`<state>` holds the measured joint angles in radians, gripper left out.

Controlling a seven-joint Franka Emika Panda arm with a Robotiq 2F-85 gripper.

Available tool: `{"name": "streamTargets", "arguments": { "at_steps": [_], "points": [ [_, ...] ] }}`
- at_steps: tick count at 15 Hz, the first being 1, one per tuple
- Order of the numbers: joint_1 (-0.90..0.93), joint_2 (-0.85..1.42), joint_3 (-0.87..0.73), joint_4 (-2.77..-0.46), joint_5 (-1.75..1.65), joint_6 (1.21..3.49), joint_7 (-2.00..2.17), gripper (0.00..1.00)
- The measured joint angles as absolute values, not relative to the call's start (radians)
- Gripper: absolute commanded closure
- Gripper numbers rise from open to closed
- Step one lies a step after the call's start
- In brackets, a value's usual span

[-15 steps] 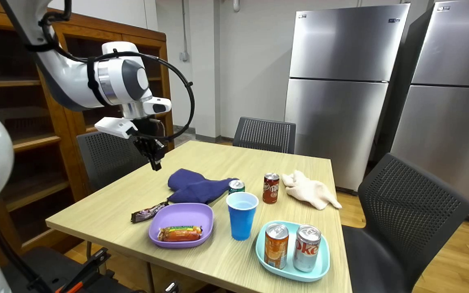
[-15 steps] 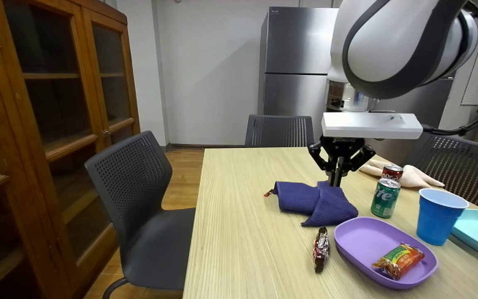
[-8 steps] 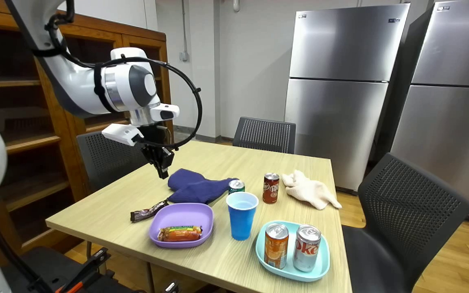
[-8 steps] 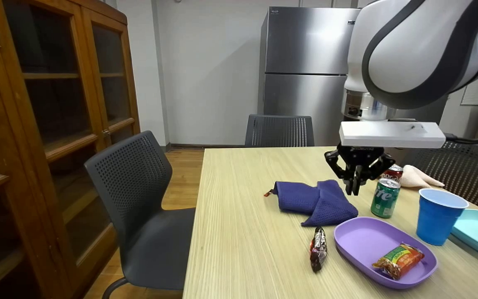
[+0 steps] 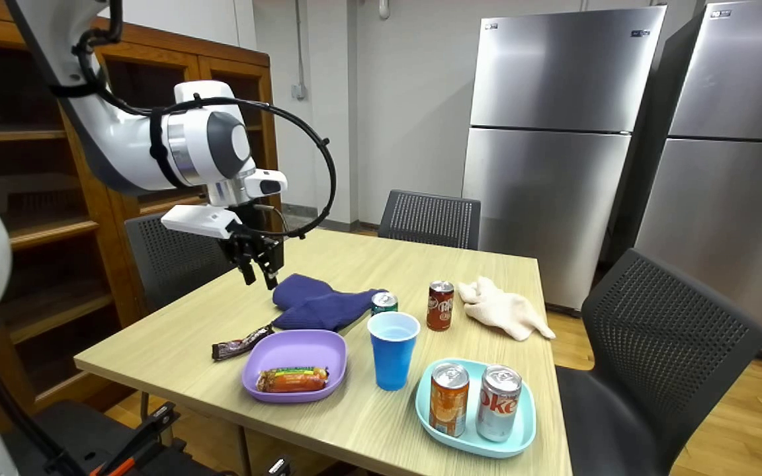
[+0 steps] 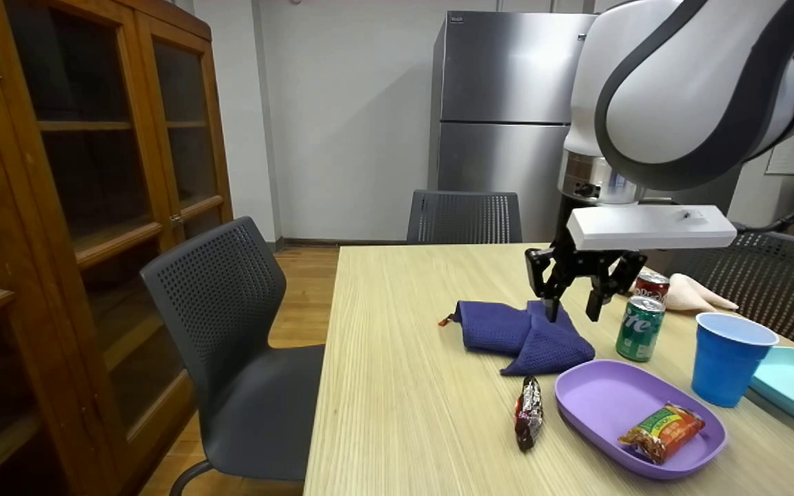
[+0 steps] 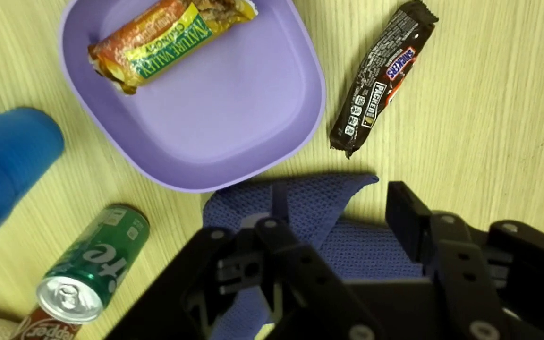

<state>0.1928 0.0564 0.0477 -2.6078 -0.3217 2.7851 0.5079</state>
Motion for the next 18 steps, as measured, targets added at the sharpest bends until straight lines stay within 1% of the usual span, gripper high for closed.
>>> {"name": "streamTargets", "arguments": {
  "at_steps": [1, 2, 6, 11, 18],
  "points": [
    [0.192, 0.056, 0.048, -2.606, -0.322, 2.786, 0.453, 0.04],
    [0.191, 0.056, 0.048, -2.602, -0.322, 2.786, 0.399, 0.0],
    [0.191, 0.056, 0.066, -2.575, -0.313, 2.79, 0.221, 0.0],
    [0.197, 0.083, 0.132, -2.561, -0.225, 2.82, 0.065, 0.0],
    [0.202, 0.178, 0.19, -2.526, -0.056, 2.811, 0.016, 0.0]
  ]
}}
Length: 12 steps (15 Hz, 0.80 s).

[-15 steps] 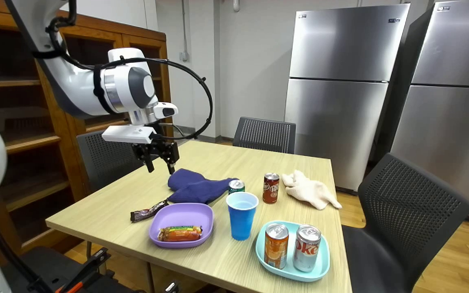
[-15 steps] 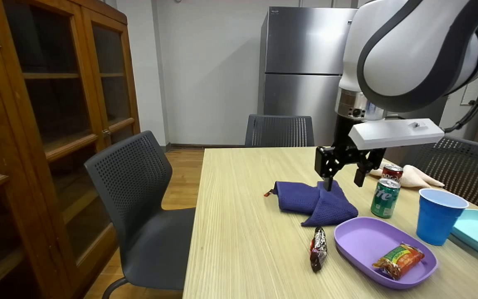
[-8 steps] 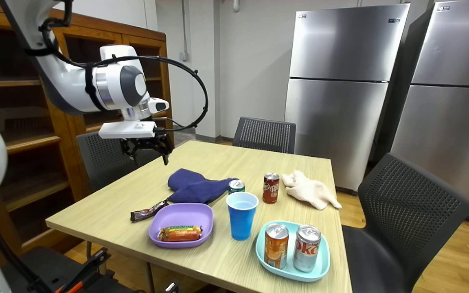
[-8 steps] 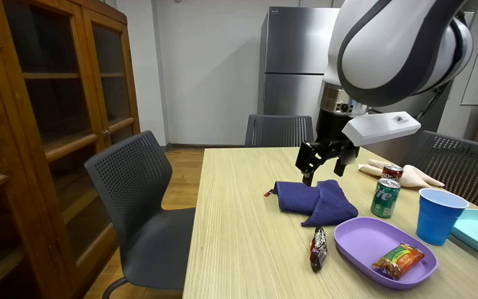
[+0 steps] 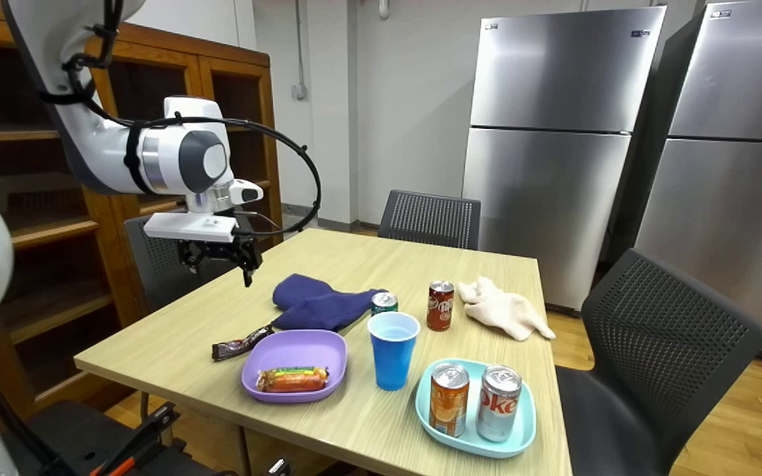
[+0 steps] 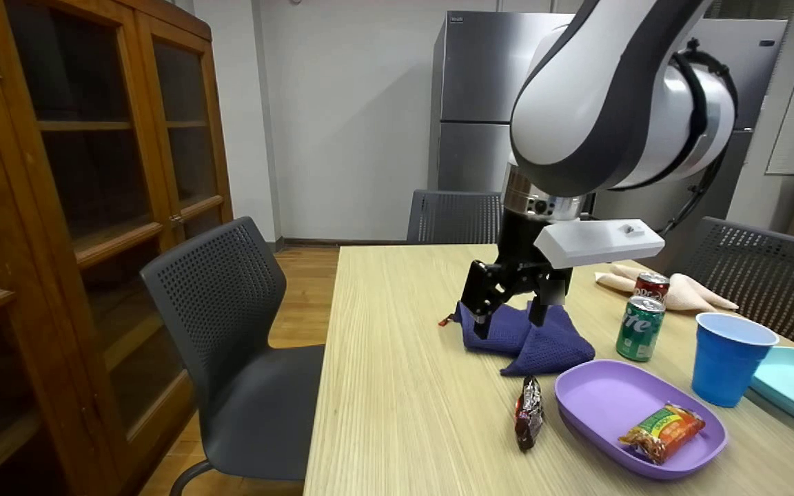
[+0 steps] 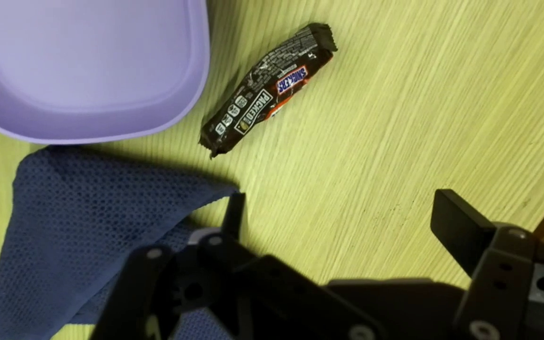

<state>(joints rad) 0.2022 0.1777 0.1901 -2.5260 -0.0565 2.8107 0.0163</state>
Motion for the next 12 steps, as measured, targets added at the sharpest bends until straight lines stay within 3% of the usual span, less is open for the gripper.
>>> {"name": "streamTargets", "arguments": {
  "at_steps": [12],
  "points": [
    [0.205, 0.242, 0.189, -2.485, -0.009, 2.775, 0.108, 0.0]
  ]
}}
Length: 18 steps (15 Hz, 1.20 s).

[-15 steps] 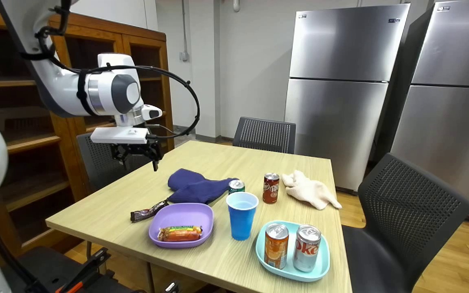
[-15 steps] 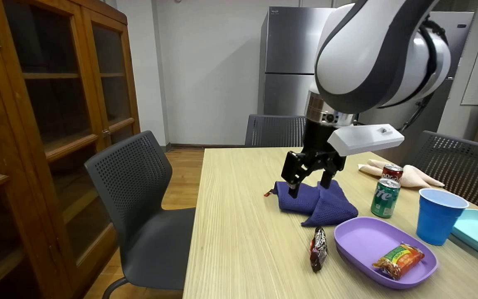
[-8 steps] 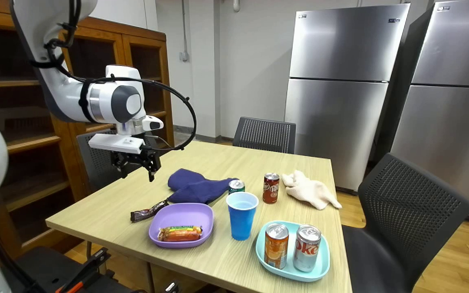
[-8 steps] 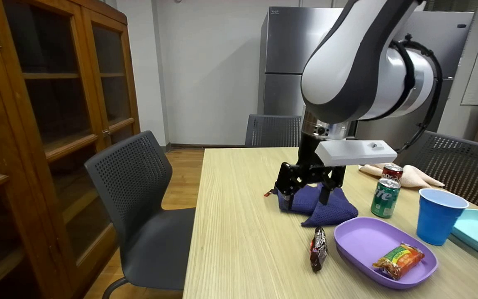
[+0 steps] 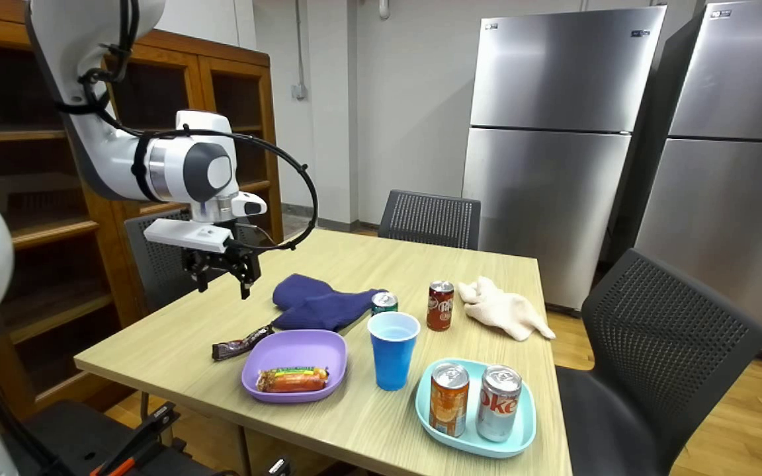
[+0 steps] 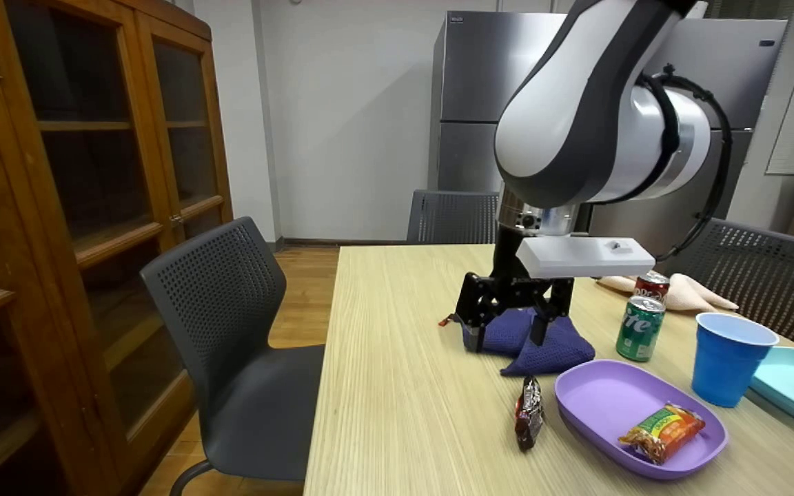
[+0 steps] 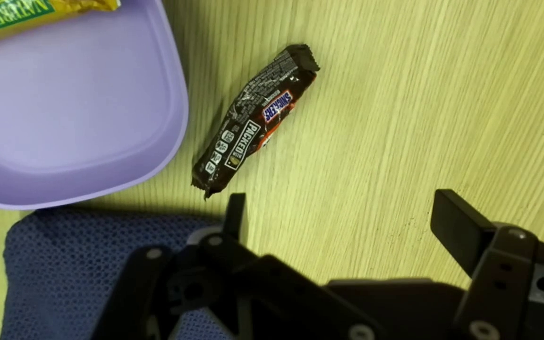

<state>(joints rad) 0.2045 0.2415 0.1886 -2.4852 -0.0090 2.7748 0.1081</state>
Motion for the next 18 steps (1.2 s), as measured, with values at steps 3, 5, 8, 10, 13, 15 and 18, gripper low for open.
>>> {"name": "streamTargets", "arguments": {
  "at_steps": [3, 5, 8, 10, 13, 15, 18],
  "points": [
    [0.205, 0.242, 0.186, -2.485, -0.009, 2.774, 0.114, 0.0],
    [0.206, 0.252, 0.181, -2.485, -0.008, 2.775, 0.145, 0.0],
    [0.208, 0.28, 0.17, -2.484, 0.003, 2.778, 0.207, 0.0],
    [0.208, 0.301, 0.167, -2.481, 0.033, 2.779, 0.238, 0.0],
    [0.208, 0.335, 0.161, -2.471, 0.072, 2.782, 0.271, 0.0],
    [0.208, 0.358, 0.159, -2.464, 0.106, 2.784, 0.281, 0.0],
    [0.208, 0.393, 0.159, -2.454, 0.149, 2.784, 0.295, 0.0]
  ]
}}
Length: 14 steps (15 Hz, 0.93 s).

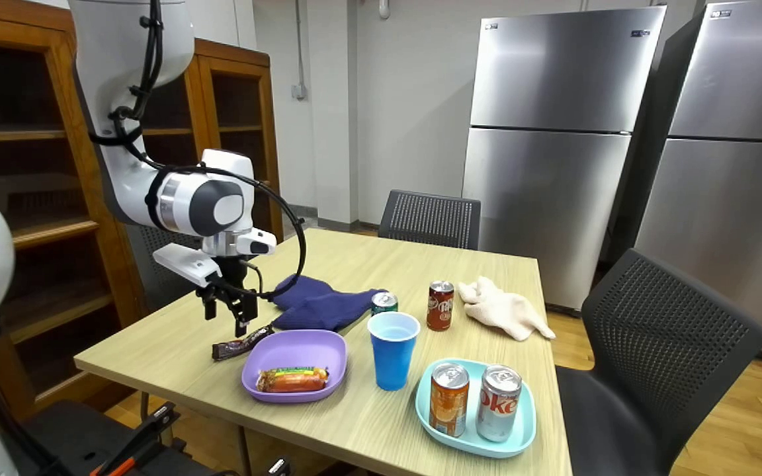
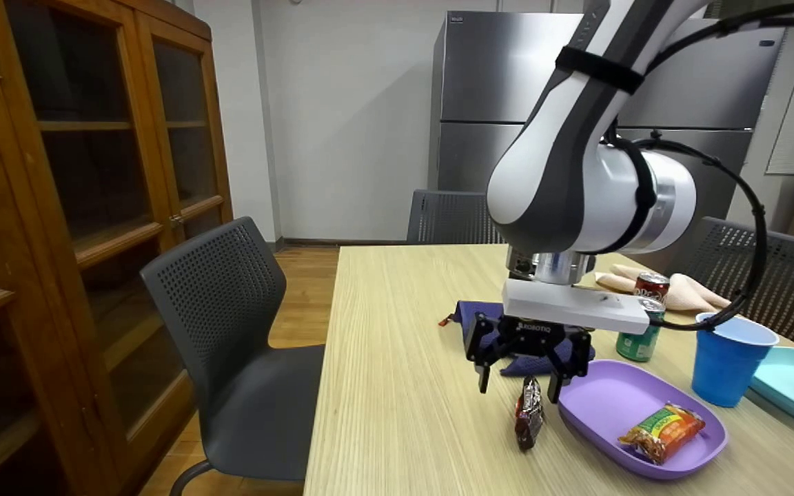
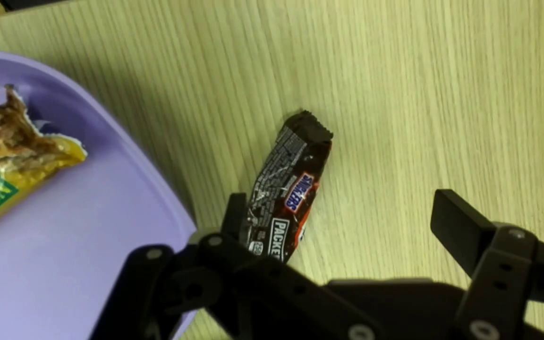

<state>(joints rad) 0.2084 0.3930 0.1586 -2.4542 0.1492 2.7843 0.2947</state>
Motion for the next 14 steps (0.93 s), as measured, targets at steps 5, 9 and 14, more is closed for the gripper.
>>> {"name": "streamTargets", "arguments": {
  "at_steps": [5, 9, 14],
  "points": [
    [0.209, 0.434, 0.159, -2.449, 0.191, 2.784, 0.321, 0.0],
    [0.209, 0.452, 0.159, -2.448, 0.218, 2.784, 0.333, 0.0],
    [0.209, 0.459, 0.159, -2.448, 0.24, 2.784, 0.337, 0.0]
  ]
}}
